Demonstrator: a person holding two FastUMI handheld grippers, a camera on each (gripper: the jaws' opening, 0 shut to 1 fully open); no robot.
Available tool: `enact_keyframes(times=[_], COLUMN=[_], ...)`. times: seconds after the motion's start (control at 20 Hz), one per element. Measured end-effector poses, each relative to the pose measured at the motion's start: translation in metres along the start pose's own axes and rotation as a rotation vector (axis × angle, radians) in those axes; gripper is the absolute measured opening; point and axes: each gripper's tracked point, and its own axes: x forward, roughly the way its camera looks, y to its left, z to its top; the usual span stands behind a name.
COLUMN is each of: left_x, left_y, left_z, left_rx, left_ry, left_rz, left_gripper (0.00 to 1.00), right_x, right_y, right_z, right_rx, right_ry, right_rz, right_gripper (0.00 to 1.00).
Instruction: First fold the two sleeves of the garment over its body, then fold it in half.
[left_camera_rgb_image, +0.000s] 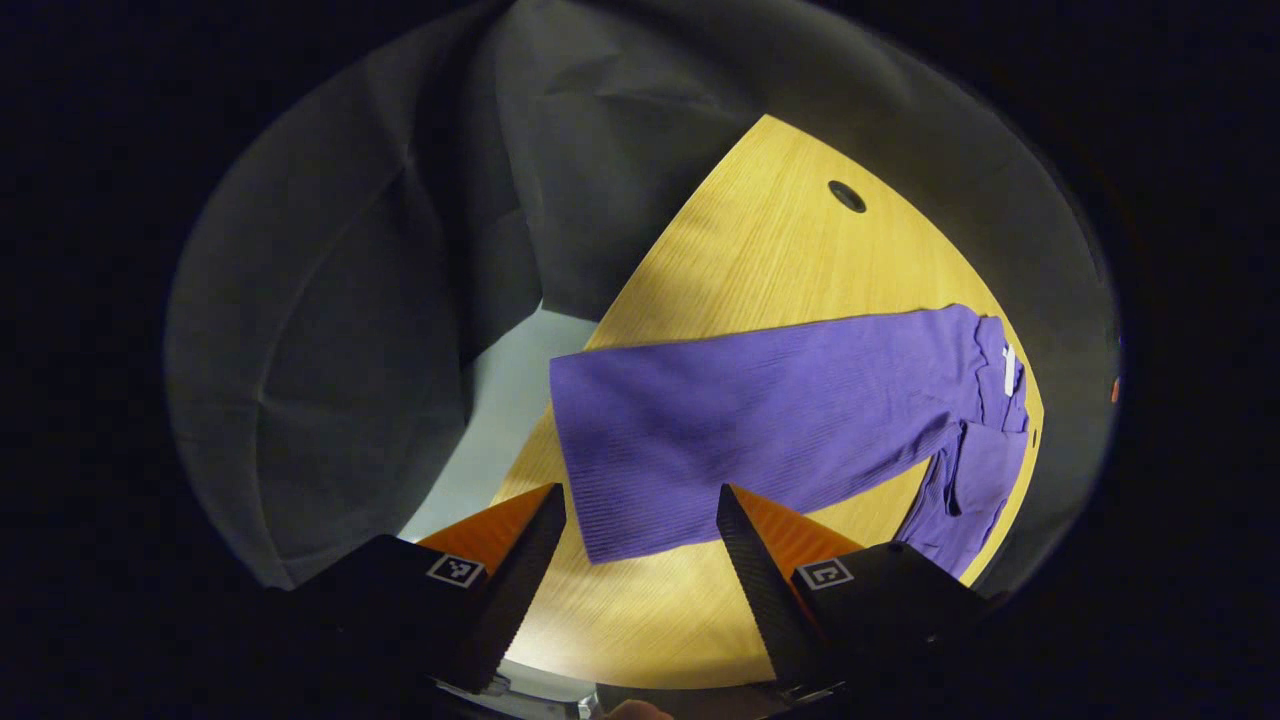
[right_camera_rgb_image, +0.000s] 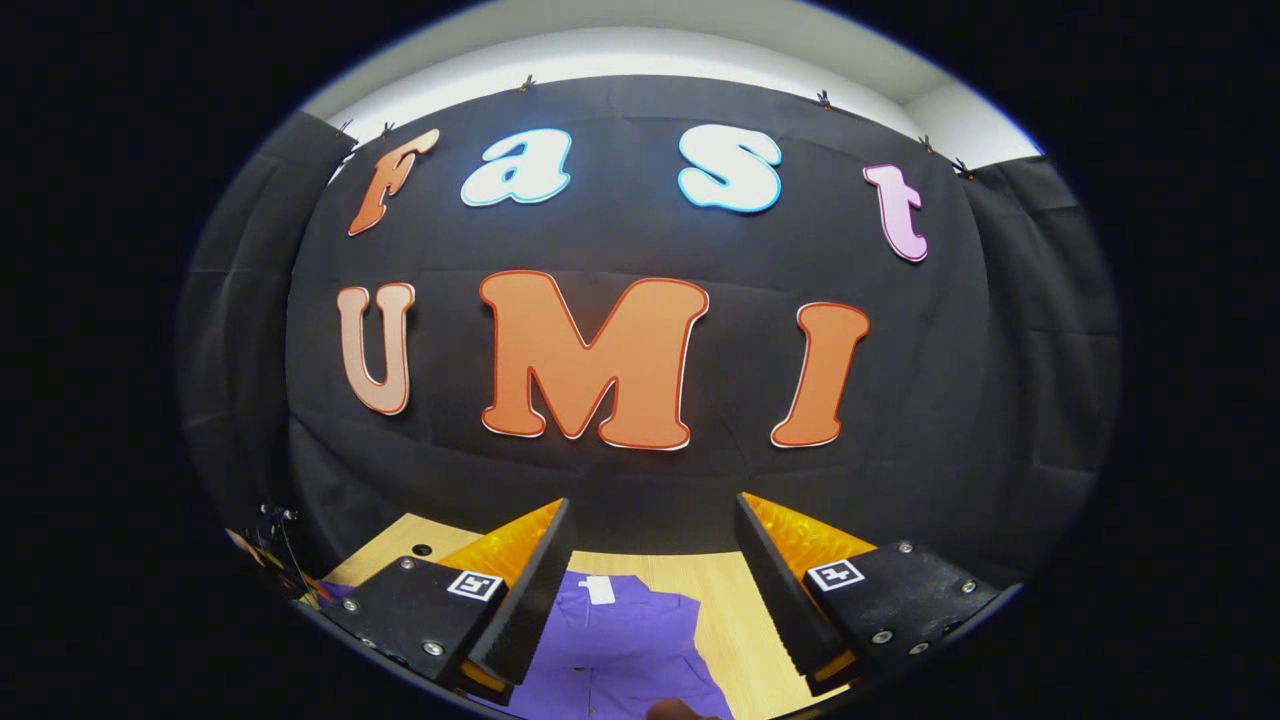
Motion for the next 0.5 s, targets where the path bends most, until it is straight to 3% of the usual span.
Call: enact_keyframes(times=[0.25, 0.5], left_x=[0.019, 0.020], left_y=[0.009, 0.012], left_z=[0.008, 0.011], left_rx=[-0.016, -0.008], left_ry=[0.040, 0.075], left_rz=[0.037, 0.118], left_gripper=[0.96, 0.84], right_x=[-0.009, -0.024], right_y=[-0.018, -0.022], right_z=[-0.015, -0.035], right_rx=[-0.011, -0.048], right_ry=[0.029, 0.071], right_rz=[-0.060, -0.074], right_gripper=[0.95, 0.95])
